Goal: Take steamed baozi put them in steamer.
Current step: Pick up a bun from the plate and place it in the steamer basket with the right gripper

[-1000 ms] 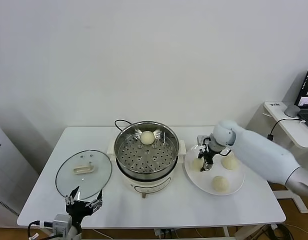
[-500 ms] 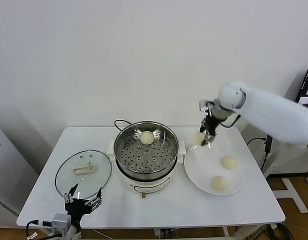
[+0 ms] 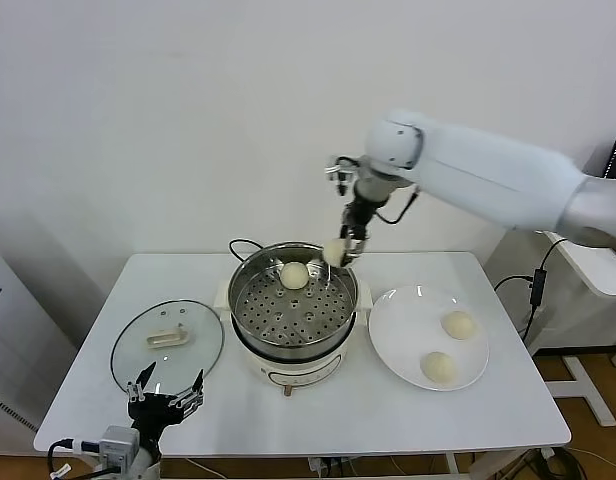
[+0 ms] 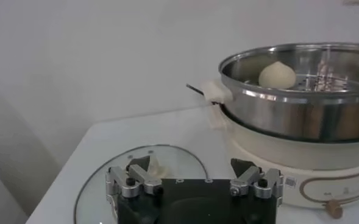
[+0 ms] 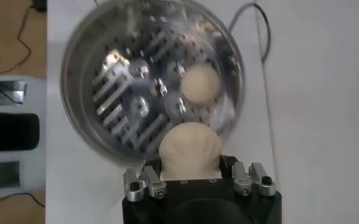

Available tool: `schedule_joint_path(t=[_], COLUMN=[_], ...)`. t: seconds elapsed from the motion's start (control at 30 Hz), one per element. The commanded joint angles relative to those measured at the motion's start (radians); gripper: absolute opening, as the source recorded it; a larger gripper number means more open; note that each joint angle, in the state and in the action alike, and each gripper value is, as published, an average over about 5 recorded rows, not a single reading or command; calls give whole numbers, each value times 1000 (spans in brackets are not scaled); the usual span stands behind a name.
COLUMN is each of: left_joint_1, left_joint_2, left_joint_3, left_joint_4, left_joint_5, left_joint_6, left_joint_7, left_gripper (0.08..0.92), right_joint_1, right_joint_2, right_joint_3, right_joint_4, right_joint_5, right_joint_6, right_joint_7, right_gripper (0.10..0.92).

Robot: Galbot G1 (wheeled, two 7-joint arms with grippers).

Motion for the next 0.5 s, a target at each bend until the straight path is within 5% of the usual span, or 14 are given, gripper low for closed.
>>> schedule_joint_path(t=[0.03, 0.5], left_joint_1=[-4, -14], left_joint_2=[0, 10], left_joint_3=[0, -5], left_joint_4=[-3, -9], left_joint_5=[-19, -45], left_joint_6=[2, 6], left_joint_7=[0, 1], left_gripper=[823, 823], right_joint_1=[-51, -194], right_joint_2=[240, 400], right_joint_3=[-35, -18], right_joint_4=[-101, -226], right_joint_5=[77, -14], right_joint_6=[-64, -86], right_joint_7=[31, 99], right_gripper=[585, 585])
